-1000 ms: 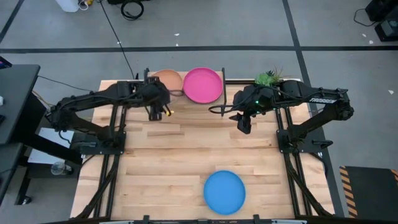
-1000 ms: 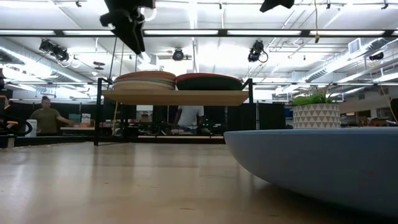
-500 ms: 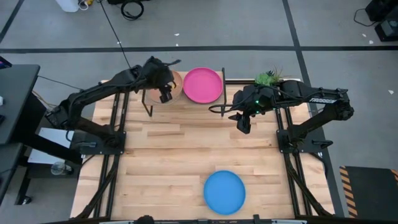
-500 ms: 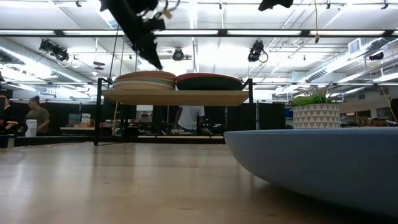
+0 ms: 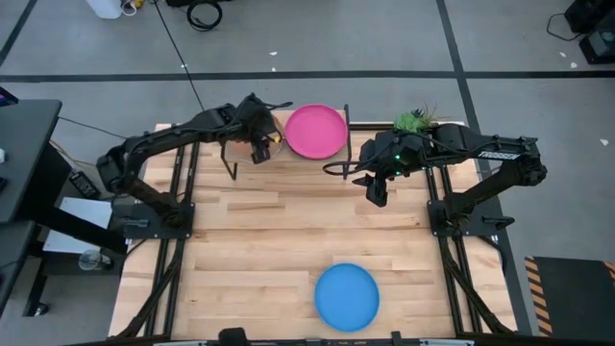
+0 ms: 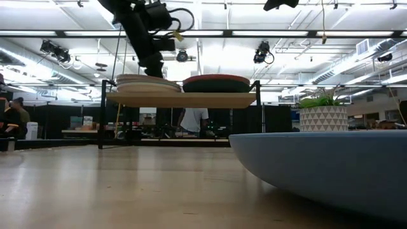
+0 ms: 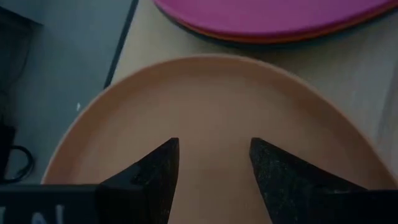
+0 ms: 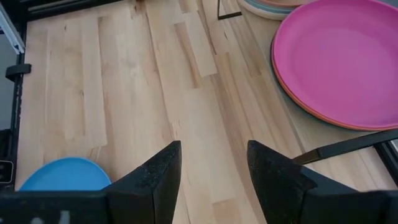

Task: Place and stack plates onto a shelf
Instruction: Stack the brown plate on top of the gray plate on the shelf, then stack the blue plate on top of the pink plate on the shelf

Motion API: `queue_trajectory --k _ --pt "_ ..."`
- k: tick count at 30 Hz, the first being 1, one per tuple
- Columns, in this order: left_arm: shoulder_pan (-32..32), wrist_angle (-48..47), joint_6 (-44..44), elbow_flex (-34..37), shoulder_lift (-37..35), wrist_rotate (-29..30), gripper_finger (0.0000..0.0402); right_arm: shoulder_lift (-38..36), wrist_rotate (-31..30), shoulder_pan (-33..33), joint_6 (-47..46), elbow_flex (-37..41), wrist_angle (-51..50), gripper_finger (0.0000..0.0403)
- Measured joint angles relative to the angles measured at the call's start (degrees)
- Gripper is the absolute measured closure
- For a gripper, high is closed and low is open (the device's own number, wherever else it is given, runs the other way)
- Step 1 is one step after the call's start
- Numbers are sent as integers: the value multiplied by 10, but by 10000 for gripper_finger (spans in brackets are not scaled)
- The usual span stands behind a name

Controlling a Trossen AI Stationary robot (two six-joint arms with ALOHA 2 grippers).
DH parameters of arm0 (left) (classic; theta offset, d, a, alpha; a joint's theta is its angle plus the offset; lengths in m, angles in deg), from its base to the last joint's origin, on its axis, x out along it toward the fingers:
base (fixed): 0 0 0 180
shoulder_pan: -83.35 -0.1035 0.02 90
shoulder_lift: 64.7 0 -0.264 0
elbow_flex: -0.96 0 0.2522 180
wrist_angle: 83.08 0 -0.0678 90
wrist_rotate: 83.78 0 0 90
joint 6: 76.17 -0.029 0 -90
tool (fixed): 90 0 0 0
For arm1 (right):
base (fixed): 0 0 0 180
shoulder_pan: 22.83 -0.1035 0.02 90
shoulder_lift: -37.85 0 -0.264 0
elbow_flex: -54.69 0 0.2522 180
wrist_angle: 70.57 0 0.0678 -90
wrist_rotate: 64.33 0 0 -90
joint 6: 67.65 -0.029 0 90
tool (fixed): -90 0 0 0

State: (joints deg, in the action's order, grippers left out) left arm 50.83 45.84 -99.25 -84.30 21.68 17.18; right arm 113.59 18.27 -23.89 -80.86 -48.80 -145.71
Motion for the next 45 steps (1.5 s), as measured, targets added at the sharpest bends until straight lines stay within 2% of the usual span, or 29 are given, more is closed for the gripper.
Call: queue_trajectory --k 6,9,13,15,17,24,28,33,40,45 --pt "6 -17 -2 -16 -55 -6 196 0 0 0 4 0 0 213" --pt "24 -21 -9 -16 -86 -72 196 0 -3 0 8 0 0 213" --pt "79 -35 -21 -12 -105 -202 196 0 -5 0 8 0 1 213" --pt "129 -29 -22 0 -104 -219 196 0 -5 0 3 5 15 213" --pt "191 -5 -30 25 -98 -206 196 0 -5 0 3 17 36 213" --pt "407 145 -59 127 -53 -106 196 1 -5 0 -12 63 46 213" --pt "486 189 -42 119 8 -58 196 1 -5 0 -25 70 48 213" --pt "528 196 -35 61 106 -55 196 1 -5 0 -33 70 56 213" --pt "558 208 -120 -17 220 -71 196 1 -5 0 -33 71 56 213" --pt "576 213 -190 -51 268 -96 196 1 -5 0 -33 70 56 213"
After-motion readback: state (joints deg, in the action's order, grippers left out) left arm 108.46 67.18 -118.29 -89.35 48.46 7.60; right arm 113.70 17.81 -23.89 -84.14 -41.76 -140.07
